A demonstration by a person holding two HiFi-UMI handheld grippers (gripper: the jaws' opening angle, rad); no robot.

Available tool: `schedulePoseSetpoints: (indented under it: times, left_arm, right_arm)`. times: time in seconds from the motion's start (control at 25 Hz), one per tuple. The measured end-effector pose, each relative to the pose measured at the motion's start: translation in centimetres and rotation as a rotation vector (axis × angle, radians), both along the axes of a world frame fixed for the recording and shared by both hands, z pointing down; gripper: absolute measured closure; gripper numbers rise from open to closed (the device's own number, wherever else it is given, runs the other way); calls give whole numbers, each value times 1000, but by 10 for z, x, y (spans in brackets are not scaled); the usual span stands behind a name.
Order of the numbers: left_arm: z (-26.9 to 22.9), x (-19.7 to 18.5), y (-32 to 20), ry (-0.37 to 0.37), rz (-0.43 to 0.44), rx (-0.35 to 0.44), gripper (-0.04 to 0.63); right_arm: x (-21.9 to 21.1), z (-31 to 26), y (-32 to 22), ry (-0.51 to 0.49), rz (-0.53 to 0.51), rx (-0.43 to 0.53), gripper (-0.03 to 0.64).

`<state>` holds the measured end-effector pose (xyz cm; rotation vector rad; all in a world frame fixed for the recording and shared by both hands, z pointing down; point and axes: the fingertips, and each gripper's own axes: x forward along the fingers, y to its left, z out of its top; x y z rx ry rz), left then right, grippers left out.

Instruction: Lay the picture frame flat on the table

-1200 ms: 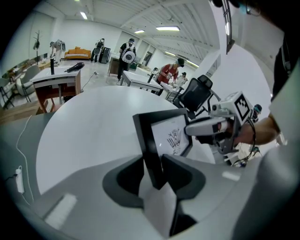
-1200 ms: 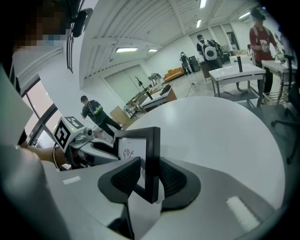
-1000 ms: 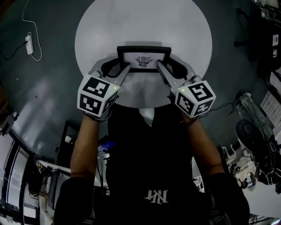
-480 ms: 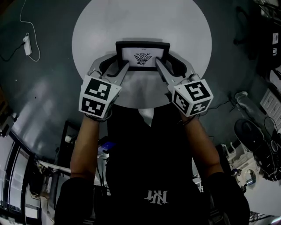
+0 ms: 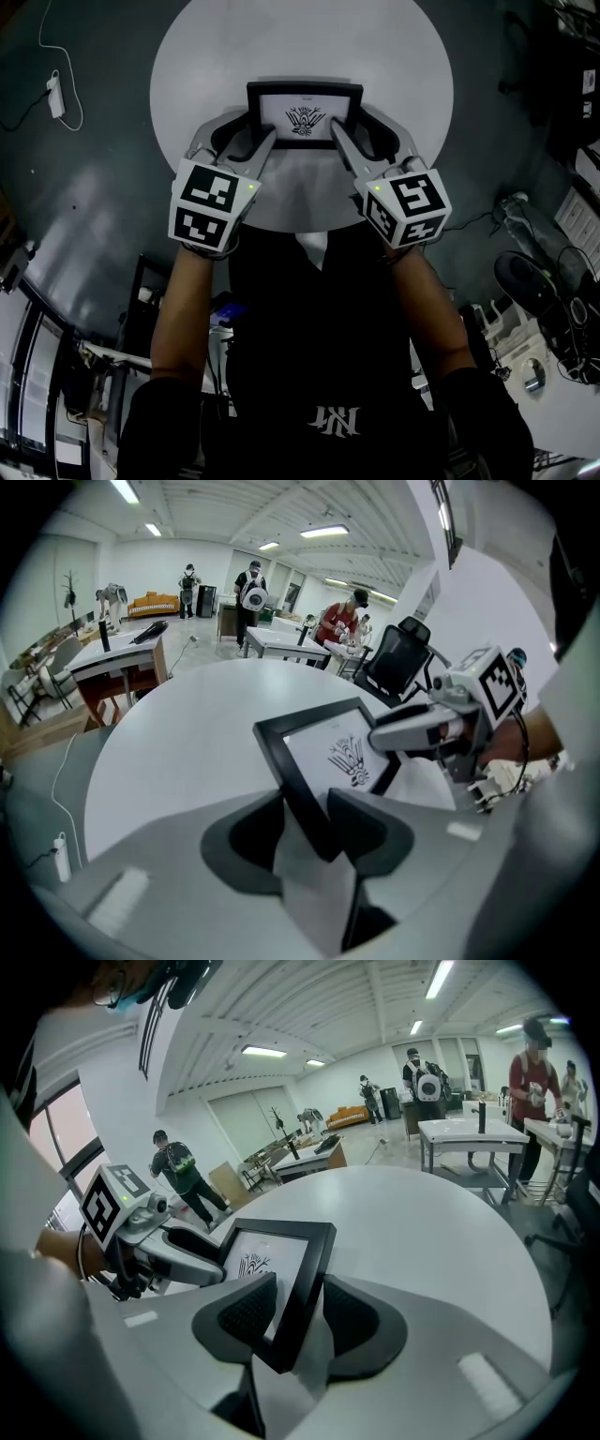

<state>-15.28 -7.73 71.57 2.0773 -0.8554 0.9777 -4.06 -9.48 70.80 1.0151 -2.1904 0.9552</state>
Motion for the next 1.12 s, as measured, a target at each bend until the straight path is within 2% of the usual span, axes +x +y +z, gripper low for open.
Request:
schedulePoseSetpoints:
  times: [0.64,0.8,1.12]
  left_arm:
    - [7,2,-4,-76,-20,7,434]
    - [7,1,-3,-125,0,32,423]
    - [0,0,-3,-166,13,57,423]
  right_arm:
    - [2,2,-7,139,-38,101,442]
    - [3,5,-4,155,-41,95,440]
    - [2,2,-3,192,-49,105,437]
